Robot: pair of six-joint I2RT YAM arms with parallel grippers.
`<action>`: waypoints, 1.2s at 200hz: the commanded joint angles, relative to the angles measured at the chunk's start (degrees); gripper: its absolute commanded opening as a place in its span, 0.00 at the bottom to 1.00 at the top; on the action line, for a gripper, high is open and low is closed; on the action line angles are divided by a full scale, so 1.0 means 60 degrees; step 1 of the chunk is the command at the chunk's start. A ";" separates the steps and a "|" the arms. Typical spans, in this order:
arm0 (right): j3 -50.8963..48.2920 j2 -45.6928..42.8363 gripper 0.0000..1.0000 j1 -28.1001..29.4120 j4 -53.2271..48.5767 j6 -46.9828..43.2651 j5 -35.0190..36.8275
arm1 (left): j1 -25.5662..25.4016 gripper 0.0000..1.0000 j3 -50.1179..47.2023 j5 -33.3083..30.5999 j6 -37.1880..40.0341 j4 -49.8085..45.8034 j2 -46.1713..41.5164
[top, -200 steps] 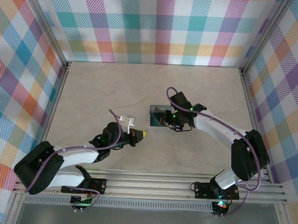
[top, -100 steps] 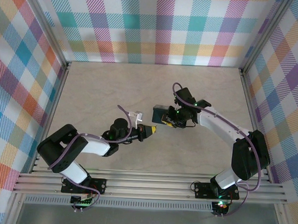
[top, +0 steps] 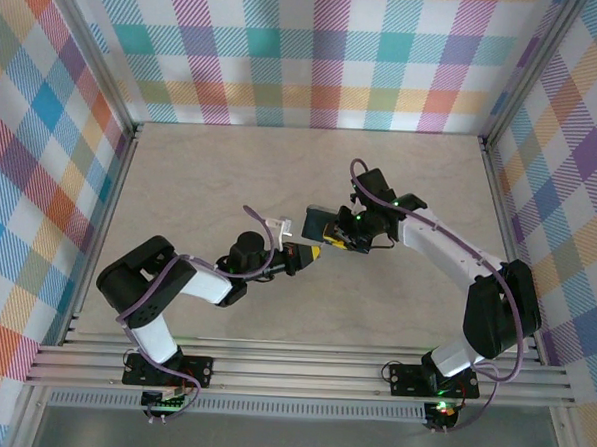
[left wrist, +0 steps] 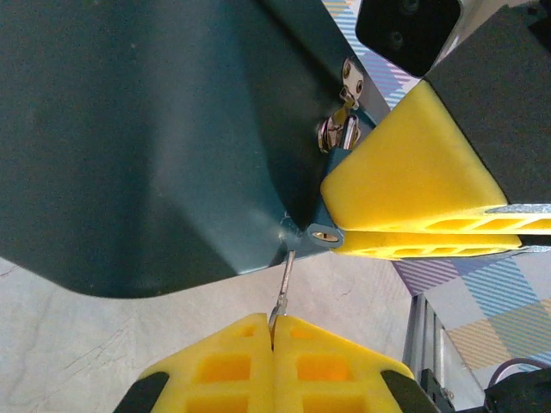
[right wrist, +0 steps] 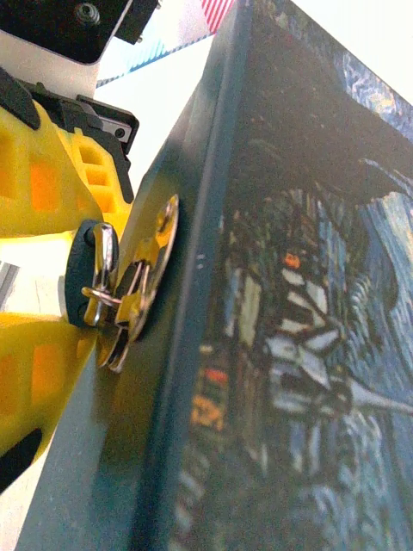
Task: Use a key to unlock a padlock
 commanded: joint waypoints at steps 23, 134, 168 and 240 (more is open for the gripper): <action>0.0377 0.0180 0.00 -0.0092 0.0125 0.0065 -0.0386 | 0.0104 0.00 0.0305 0.0285 -0.0095 0.0747 0.0230; 0.0333 0.0243 0.00 -0.0212 0.0206 0.0108 -0.0499 | 0.0010 0.00 -0.0047 0.0181 0.0300 0.0644 0.0015; 0.0333 0.0251 0.00 -0.0231 0.0229 0.0109 -0.0496 | -0.0153 0.00 0.0085 0.0016 0.0666 0.0366 -0.0104; 0.0333 0.0278 0.00 -0.0227 0.0242 0.0137 -0.0528 | -0.0196 0.00 -0.0065 -0.0436 0.1088 0.0107 -0.0497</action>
